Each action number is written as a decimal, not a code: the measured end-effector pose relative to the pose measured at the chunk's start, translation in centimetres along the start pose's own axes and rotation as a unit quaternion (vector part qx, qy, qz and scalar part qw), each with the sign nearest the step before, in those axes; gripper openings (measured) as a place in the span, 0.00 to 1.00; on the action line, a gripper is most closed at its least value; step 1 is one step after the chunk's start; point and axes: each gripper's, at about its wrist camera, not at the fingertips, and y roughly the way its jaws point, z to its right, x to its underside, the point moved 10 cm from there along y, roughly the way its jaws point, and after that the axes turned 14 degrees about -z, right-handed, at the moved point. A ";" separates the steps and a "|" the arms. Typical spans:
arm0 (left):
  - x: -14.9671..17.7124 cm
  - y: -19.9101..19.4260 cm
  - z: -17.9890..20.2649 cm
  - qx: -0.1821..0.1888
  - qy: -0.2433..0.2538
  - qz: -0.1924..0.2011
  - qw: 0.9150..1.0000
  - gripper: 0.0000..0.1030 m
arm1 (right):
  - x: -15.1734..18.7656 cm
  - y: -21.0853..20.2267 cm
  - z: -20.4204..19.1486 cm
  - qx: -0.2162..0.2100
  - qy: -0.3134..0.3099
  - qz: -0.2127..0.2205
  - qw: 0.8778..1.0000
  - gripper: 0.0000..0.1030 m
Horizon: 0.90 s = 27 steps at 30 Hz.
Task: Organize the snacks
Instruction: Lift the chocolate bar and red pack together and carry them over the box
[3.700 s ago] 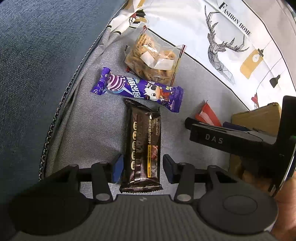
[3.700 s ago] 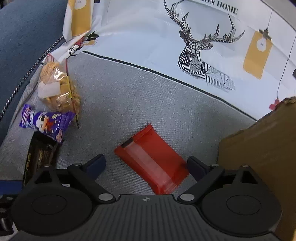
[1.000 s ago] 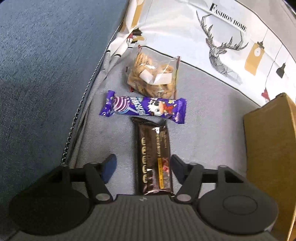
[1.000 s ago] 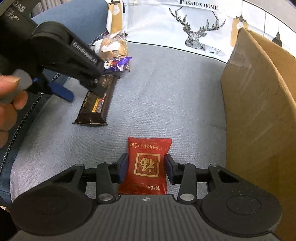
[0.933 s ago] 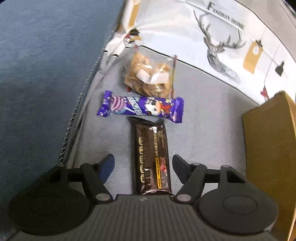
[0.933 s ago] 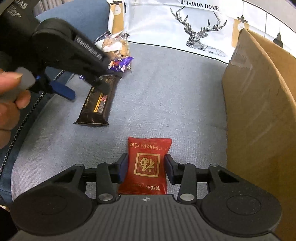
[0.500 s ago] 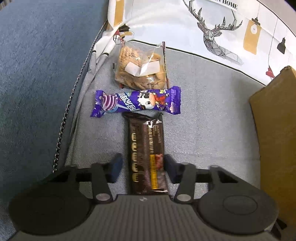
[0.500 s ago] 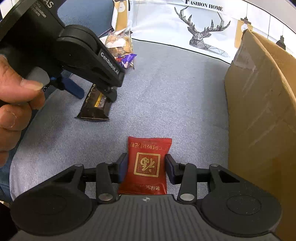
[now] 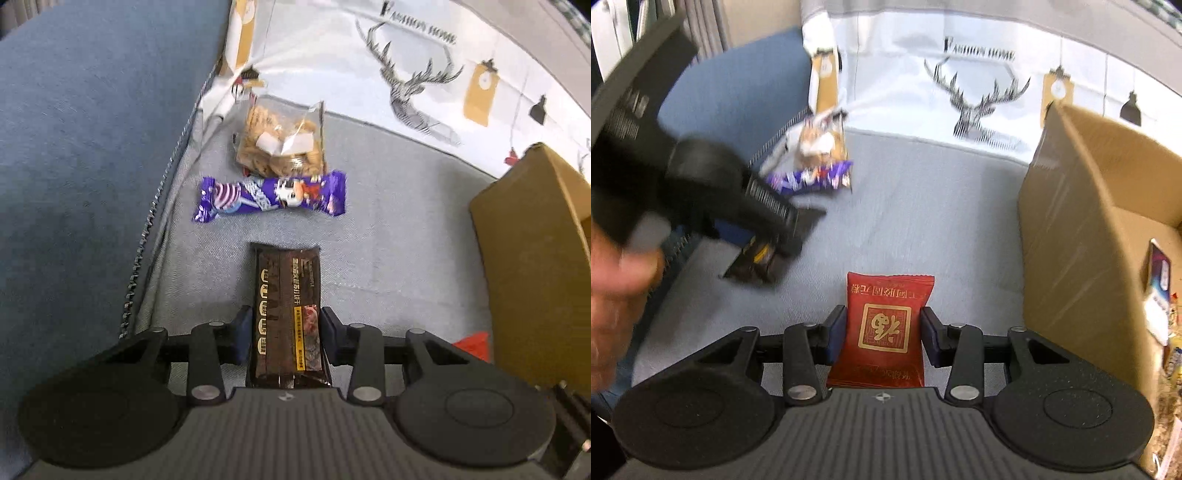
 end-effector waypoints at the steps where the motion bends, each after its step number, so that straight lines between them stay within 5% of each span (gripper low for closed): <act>1: 0.2 -0.5 0.0 -0.001 0.000 0.009 1.000 0.41 | -0.1 -0.6 0.0 -0.004 0.003 0.006 1.000 0.43; 7: 2.6 -3.4 1.0 0.041 -0.026 0.035 0.998 0.41 | -0.3 -4.0 0.0 -0.024 0.011 0.050 0.998 0.43; 15: 3.9 -8.7 3.4 0.090 -0.058 0.126 0.986 0.41 | -0.4 -8.5 1.9 -0.036 0.014 0.115 0.993 0.43; 21: 3.2 -10.3 5.5 0.051 -0.028 0.177 0.982 0.41 | -0.6 -11.4 4.3 -0.044 0.015 0.159 0.986 0.43; 27: 2.0 -10.5 5.9 0.058 -0.035 0.196 0.978 0.41 | -0.4 -12.6 6.5 -0.042 0.015 0.178 0.983 0.43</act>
